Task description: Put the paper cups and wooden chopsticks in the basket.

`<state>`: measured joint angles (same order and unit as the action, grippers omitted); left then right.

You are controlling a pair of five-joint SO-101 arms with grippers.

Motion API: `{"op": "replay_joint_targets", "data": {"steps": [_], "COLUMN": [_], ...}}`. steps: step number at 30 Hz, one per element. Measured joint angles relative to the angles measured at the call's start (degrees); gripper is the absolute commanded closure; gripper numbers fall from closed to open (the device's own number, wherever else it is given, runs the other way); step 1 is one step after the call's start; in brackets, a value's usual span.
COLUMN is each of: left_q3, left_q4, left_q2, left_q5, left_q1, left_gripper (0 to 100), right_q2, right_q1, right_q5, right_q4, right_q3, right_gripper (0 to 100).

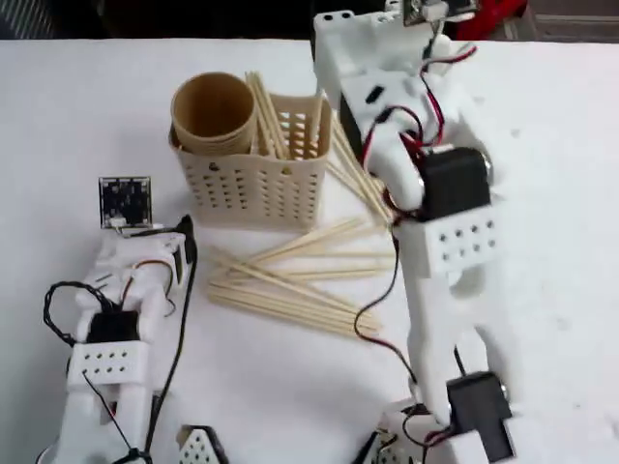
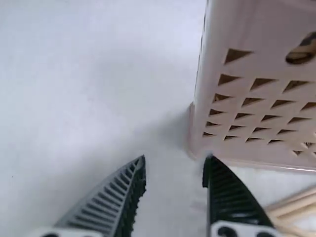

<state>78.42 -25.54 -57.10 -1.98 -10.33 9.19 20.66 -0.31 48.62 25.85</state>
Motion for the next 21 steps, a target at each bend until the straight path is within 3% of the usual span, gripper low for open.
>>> {"op": "replay_joint_targets", "data": {"steps": [13,21], "left_q3": [0.0,0.0], "left_q4": [0.0,0.0], "left_q2": [0.0,0.0], "left_q5": [0.0,0.0], "left_q1": [0.0,0.0], "left_gripper": [80,80], "right_q2": [-4.7,2.6], "right_q1": [0.2,0.3], "right_q5": [0.0,0.0], "right_q4": [-0.1,-0.2], "right_q3": [-2.1,-13.7], "right_gripper": [97.6,76.1]}}
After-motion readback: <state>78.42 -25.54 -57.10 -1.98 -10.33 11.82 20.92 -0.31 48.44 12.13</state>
